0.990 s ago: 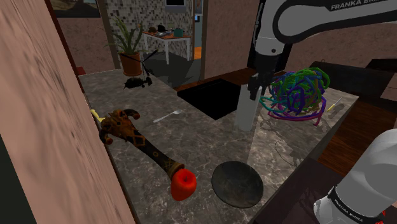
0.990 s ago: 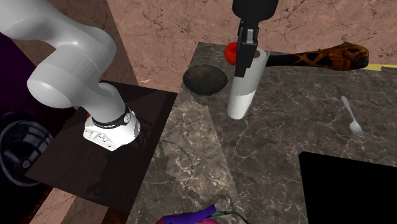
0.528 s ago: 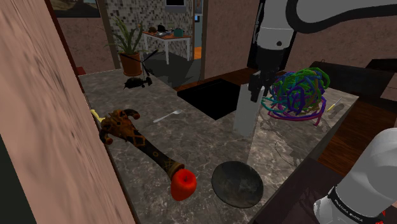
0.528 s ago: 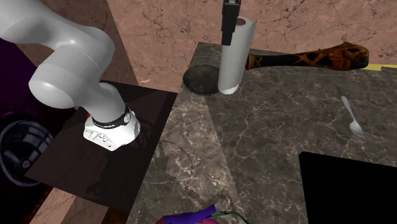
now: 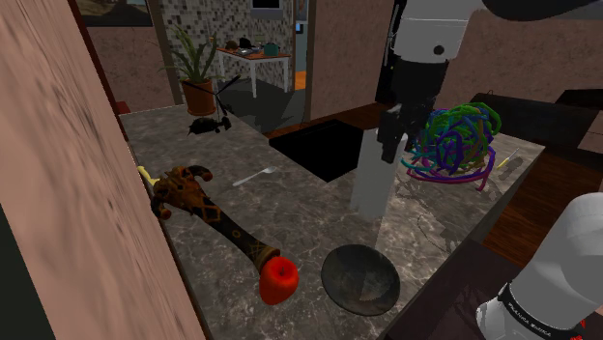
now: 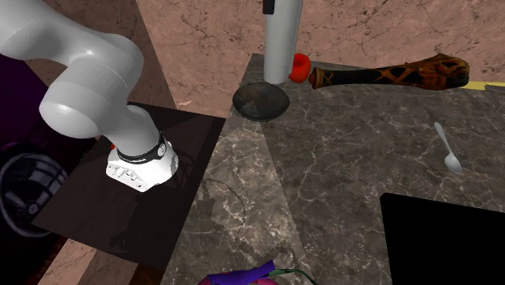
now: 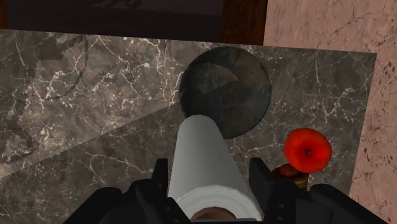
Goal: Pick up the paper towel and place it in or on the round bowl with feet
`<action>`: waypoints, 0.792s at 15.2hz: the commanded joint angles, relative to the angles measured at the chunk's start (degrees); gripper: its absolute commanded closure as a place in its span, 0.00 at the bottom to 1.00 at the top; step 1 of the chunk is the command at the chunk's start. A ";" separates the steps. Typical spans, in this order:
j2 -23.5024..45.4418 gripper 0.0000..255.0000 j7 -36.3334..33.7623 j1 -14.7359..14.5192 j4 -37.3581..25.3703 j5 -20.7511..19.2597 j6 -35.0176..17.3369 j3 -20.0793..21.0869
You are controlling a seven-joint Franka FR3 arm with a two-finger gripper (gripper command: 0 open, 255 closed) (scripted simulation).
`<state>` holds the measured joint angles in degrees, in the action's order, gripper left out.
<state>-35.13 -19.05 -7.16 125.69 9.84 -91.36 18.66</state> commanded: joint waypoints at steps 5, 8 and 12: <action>-0.63 1.00 -6.44 -1.94 -2.72 2.94 2.55 4.83; -1.17 1.00 -6.28 -2.14 -0.04 3.29 0.40 5.13; -1.71 1.00 -6.10 -2.41 3.38 3.77 -2.50 5.60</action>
<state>-36.96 -25.20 -9.58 128.53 13.58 -93.17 24.15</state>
